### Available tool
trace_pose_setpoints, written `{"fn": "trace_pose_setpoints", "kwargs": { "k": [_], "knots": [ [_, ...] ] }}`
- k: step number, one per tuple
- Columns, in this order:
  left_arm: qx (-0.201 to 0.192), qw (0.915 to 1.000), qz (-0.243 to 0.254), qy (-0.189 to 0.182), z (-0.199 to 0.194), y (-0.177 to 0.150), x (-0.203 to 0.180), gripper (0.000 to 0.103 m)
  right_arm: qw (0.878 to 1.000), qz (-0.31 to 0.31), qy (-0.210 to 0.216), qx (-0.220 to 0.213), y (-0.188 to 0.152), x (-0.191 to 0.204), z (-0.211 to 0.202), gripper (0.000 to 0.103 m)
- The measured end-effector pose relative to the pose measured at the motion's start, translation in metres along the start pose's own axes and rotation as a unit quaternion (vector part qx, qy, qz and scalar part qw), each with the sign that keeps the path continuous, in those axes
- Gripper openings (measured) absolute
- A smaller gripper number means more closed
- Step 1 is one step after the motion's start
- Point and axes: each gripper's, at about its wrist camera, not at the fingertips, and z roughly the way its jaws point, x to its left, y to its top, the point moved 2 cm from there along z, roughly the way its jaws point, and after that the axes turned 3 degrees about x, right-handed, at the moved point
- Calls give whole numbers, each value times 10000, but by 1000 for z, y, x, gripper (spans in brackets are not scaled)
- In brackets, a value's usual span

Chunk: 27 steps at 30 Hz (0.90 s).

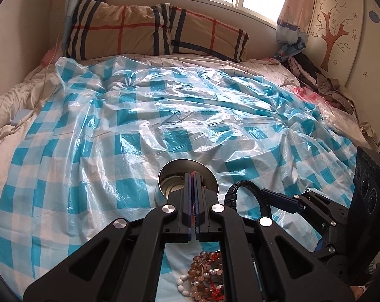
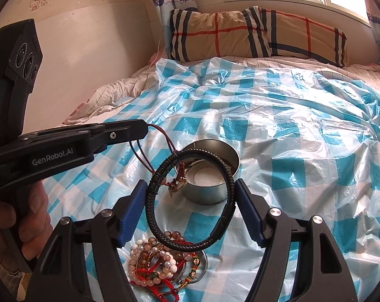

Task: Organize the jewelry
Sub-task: 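Lower the necklace into the steel tin with the left tool while the right drops the bracelet in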

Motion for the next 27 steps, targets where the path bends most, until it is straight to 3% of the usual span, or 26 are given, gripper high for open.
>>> {"fn": "trace_pose_setpoints", "kwargs": {
  "k": [13,21,27],
  "knots": [
    [211,9995,-157,-162,53,15,0,2,9999,85,-101,28,12,-24,27,69],
    [710,9967,-400,71,90,3,14,3,9998,65,-131,104,14,-28,41,69],
    [507,9958,-677,363,75,0,36,22,9998,-88,-131,141,22,-19,51,69]
  ]
}}
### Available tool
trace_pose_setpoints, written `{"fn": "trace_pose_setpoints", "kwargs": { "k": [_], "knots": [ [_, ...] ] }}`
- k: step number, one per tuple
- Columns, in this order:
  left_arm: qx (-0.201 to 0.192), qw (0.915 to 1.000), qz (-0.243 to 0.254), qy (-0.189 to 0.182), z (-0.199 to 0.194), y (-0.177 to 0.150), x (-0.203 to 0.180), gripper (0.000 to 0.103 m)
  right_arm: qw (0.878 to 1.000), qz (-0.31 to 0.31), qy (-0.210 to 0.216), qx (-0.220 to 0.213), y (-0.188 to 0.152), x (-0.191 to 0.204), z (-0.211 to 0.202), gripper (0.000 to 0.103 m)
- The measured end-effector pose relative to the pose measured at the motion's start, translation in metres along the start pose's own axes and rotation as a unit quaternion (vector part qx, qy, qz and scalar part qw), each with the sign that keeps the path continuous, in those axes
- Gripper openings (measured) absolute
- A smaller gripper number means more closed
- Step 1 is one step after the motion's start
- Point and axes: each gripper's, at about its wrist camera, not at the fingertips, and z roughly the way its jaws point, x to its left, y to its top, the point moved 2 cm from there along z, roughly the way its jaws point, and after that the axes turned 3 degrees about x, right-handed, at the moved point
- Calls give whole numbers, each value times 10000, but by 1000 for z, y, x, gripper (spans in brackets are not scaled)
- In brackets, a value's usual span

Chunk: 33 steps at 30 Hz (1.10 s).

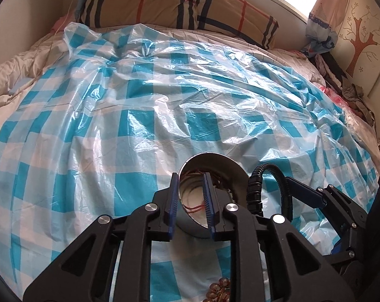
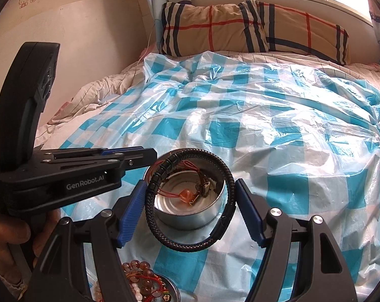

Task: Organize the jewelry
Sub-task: 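Lower the necklace into the steel tin with the left tool while the right drops the bracelet in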

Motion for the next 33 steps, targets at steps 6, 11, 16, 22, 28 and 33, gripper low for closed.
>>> {"fn": "trace_pose_setpoints", "kwargs": {
  "k": [6,11,16,22,28,33],
  "knots": [
    [-325,9989,-208,266,-23,-2,22,41,9997,-202,9,108,11,14,22,69],
    [-456,9980,-269,356,-34,-7,31,48,9994,-294,4,190,16,20,36,69],
    [-467,9977,-353,328,-36,-11,37,49,9990,-346,-43,274,18,22,47,69],
    [-412,9979,-371,326,-32,-16,39,49,9989,-301,-178,322,14,18,49,79],
    [-387,9981,-327,360,-38,-22,38,49,9997,-131,-207,67,11,10,17,79],
    [-321,9987,-185,361,-46,-35,31,53,9995,-27,-294,65,-9,0,-13,79]
  ]
}}
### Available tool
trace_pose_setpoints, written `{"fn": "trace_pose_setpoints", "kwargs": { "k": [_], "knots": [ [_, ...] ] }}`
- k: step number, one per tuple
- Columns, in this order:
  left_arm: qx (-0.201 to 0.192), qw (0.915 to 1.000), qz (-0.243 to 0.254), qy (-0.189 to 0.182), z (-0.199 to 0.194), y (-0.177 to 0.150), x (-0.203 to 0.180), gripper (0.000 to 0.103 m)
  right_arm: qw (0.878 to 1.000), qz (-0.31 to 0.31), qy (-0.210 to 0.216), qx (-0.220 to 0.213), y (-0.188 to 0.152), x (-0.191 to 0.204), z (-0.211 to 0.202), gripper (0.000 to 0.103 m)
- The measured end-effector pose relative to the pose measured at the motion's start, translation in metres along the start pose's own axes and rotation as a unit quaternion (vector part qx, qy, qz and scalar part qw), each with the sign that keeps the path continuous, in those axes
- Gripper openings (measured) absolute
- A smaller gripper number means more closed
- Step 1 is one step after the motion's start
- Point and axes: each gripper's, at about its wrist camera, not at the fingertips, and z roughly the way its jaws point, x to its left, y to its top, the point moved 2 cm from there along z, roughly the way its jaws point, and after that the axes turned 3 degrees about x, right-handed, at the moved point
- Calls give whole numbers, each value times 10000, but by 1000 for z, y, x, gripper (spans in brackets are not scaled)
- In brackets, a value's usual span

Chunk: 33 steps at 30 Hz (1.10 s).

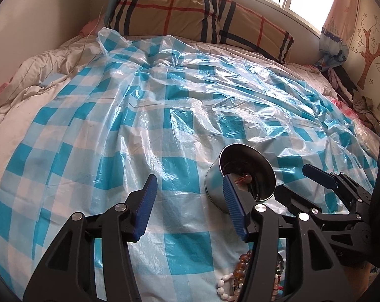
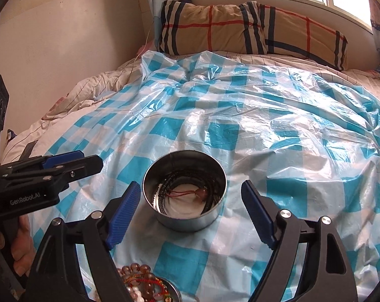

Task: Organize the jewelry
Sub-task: 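Lower the necklace into the steel tin with the left tool while the right drops the bracelet in, then grasp brown bead bracelets with the left tool while the right grasps a red string bracelet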

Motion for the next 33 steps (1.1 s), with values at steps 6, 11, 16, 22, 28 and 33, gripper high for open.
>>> {"fn": "trace_pose_setpoints", "kwargs": {
  "k": [6,11,16,22,28,33],
  "knots": [
    [302,9977,555,-235,-10,-30,-18,62,9997,227,-83,91,-27,-14,-26,79],
    [701,9888,1190,-573,-16,-62,-34,65,9992,376,-96,132,-43,-20,-41,79],
    [997,9804,1538,-727,-14,-86,-42,65,9989,423,-82,198,-56,-21,-52,79],
    [1202,9740,1718,-861,-8,-90,-50,60,9990,286,-37,337,-72,-12,-60,79],
    [1570,9653,1808,-1040,4,-96,-56,13,9978,-149,-31,638,-87,1,-63,79],
    [1454,9676,1857,-901,-3,-96,-60,7,9959,-360,80,826,-95,9,-62,79]
  ]
}}
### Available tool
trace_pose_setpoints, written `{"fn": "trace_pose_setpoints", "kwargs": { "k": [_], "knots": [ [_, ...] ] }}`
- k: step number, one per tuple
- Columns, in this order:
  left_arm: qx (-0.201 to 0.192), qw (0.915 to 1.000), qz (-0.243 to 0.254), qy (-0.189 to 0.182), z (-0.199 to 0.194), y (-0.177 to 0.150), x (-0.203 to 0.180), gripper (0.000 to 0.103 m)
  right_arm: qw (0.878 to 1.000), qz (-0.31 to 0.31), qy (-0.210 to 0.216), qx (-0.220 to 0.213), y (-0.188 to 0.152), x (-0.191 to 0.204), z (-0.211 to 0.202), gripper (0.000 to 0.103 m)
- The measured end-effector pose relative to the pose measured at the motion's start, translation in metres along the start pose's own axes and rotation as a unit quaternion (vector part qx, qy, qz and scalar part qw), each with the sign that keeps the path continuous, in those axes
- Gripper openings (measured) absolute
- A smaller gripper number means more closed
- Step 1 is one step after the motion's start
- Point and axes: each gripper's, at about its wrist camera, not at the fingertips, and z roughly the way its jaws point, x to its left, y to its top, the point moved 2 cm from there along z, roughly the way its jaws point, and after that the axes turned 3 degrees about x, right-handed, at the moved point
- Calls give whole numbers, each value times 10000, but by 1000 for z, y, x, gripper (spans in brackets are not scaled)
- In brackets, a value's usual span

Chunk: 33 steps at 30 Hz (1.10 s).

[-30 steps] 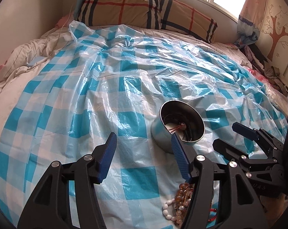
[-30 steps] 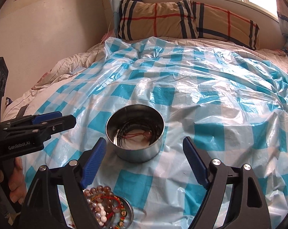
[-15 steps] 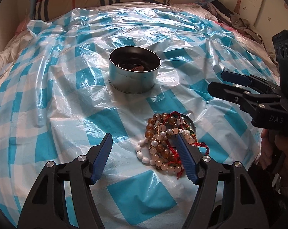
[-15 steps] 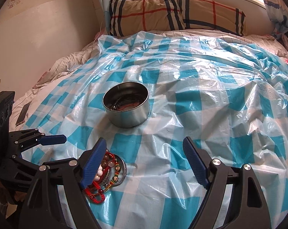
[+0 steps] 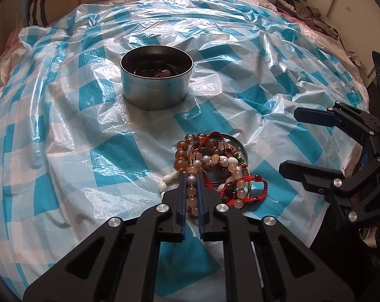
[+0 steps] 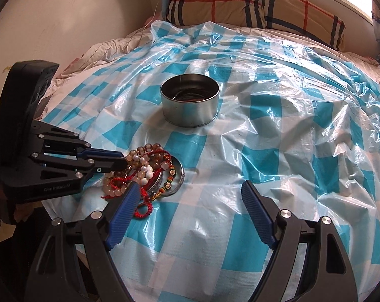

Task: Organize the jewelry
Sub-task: 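Grasp brown bead bracelets with the left tool while the right grasps a red string bracelet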

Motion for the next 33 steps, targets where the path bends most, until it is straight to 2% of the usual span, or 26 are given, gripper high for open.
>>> {"fn": "trace_pose_setpoints", "kwargs": {
  "k": [10,15,20,22,23,26,33],
  "knots": [
    [-525,9980,-341,-129,-48,0,13,7,9974,-640,211,271,1,29,10,79],
    [-760,9962,-388,-167,-68,6,13,7,9946,-840,361,497,0,38,20,50],
    [-857,9953,-406,-177,-75,8,13,7,9925,-739,524,818,1,35,36,47],
    [-869,9951,-431,-191,-75,8,13,7,9910,-790,563,922,0,37,39,32],
    [-878,9949,-445,-198,-76,8,13,7,9904,-841,576,935,-1,39,38,19],
    [-903,9946,-469,-202,-75,7,13,7,9918,-816,544,814,-2,39,32,9],
    [-902,9946,-464,-202,-75,7,13,7,9966,-153,777,239,1,24,8,9]
  ]
}}
